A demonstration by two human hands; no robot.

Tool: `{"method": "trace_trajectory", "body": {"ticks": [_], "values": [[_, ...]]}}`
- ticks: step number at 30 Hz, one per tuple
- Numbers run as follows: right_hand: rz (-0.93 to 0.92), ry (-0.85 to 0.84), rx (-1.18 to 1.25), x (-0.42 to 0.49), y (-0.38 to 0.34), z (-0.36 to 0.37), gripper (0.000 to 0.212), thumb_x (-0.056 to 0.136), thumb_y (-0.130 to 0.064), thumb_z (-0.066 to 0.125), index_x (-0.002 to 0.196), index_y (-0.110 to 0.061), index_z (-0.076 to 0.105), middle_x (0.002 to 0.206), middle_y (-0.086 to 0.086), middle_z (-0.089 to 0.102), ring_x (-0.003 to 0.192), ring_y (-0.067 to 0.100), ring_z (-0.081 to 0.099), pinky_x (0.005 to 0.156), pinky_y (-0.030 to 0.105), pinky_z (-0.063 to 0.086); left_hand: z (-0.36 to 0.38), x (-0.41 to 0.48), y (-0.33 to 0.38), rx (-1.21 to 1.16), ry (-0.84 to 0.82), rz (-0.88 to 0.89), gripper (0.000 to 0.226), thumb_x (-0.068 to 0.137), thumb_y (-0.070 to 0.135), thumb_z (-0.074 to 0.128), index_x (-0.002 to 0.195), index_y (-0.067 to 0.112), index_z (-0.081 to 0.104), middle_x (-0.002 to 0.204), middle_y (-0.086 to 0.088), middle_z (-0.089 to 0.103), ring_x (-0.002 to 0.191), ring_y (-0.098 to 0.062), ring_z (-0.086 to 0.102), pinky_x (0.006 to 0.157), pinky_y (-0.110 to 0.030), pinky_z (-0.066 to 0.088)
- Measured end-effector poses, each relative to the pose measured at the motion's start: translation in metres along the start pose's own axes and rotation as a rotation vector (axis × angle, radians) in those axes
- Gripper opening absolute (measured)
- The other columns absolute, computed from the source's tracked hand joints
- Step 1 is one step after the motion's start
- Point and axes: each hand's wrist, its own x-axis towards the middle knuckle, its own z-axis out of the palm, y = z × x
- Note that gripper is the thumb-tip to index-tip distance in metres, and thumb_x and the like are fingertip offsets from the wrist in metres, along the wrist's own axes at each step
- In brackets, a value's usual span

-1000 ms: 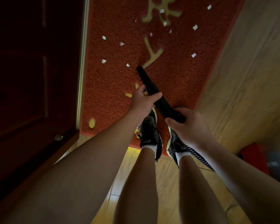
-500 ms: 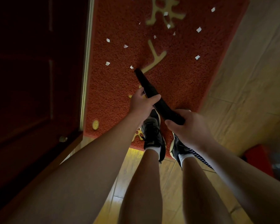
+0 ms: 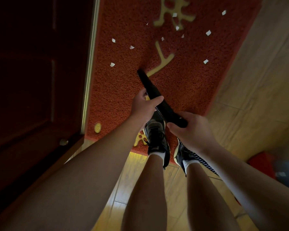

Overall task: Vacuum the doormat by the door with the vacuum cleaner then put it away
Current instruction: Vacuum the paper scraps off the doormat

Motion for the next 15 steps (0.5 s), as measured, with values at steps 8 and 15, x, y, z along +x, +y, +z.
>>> {"method": "trace_trajectory", "body": {"ticks": [8, 15], "values": [[-0.036, -0.040, 0.035, 0.007, -0.014, 0.002, 0.014, 0.088, -0.033, 0.069, 0.082, -0.020, 0.068, 0.053, 0.000, 0.056, 0.046, 0.016, 0.052, 0.040, 0.027, 0.035, -0.012, 0.004, 0.007, -0.001, 0.057, 0.014, 0.035, 0.079, 0.029, 0.079, 0.112, 0.031, 0.066, 0.126, 0.005, 0.065, 0.118, -0.023, 0.065, 0.102, -0.049, 0.053], [-0.106, -0.073, 0.012, 0.021, -0.028, 0.008, 0.017, 0.090, -0.031, 0.069, 0.088, -0.014, 0.071, 0.055, 0.000, 0.056, 0.049, 0.019, 0.051, 0.042, 0.022, 0.033, -0.027, 0.008, 0.013, -0.018, 0.109, 0.031, 0.054, 0.073, 0.035, 0.078, 0.125, 0.022, 0.065, 0.128, 0.004, 0.065, 0.118, -0.024, 0.064, 0.105, -0.054, 0.051]]}}
